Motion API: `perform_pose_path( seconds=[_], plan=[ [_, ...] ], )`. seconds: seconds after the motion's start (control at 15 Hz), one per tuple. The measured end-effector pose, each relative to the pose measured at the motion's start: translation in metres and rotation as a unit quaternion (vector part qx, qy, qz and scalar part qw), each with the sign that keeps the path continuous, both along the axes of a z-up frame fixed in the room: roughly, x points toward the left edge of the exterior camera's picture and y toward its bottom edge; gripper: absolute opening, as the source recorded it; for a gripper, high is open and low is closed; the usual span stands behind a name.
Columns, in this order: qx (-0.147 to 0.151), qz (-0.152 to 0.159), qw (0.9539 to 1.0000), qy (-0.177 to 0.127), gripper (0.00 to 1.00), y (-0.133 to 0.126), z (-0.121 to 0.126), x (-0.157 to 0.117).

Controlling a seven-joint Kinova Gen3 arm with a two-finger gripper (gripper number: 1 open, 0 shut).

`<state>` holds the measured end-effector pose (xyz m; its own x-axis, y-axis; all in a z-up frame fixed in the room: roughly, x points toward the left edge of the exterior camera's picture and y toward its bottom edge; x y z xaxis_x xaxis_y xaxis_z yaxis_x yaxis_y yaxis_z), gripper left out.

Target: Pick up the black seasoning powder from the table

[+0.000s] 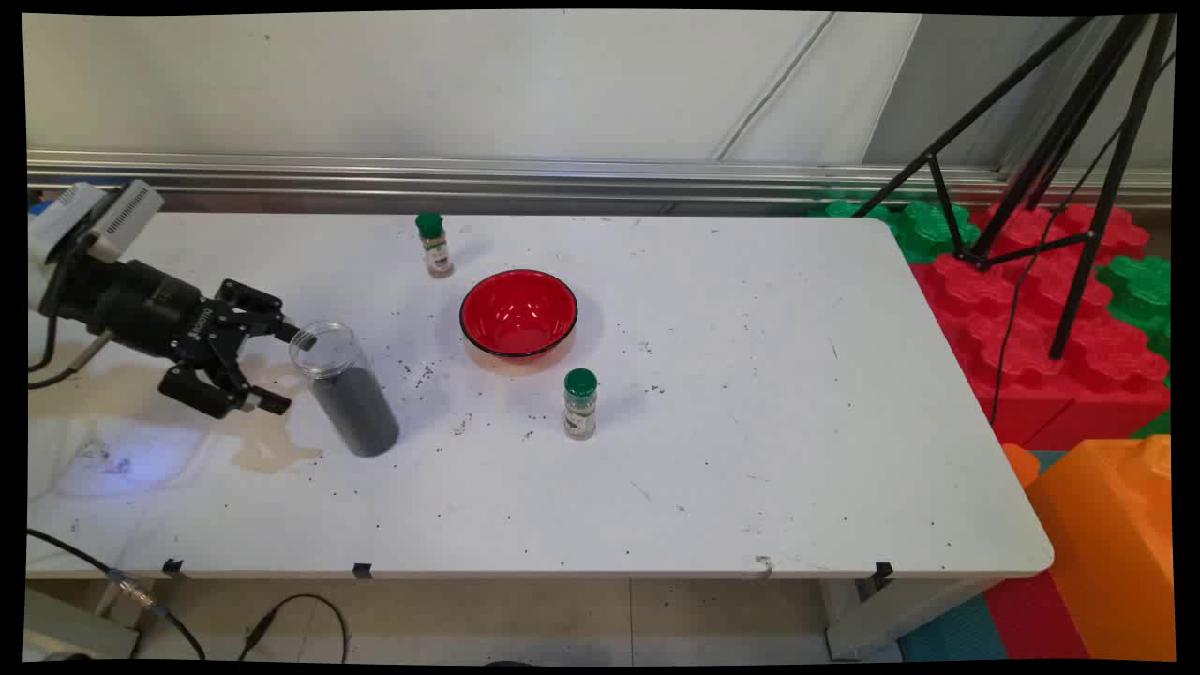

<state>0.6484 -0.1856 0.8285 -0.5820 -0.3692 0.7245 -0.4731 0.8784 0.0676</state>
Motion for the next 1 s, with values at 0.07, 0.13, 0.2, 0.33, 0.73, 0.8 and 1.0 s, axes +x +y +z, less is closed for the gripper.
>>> perform_pose_path(
  seconds=[0.07,0.13,0.2,0.33,0.73,0.8,1.0],
  plan=[
    [-0.001,0.000,1.0000,0.004,1.00,-0.001,-0.003,-0.003],
    [-0.002,0.000,1.0000,0.008,1.00,-0.002,-0.005,-0.005],
    [-0.004,0.000,0.9999,0.012,1.00,-0.003,-0.008,-0.007],
    [-0.008,0.001,0.9998,0.019,1.00,-0.005,-0.014,-0.011],
    [-0.019,0.009,0.9991,0.036,1.00,-0.012,-0.032,-0.019],
    [-0.021,0.009,0.9990,0.039,1.00,-0.012,-0.034,-0.020],
    [-0.023,0.011,0.9985,0.048,1.00,-0.014,-0.041,-0.023]
  ],
)
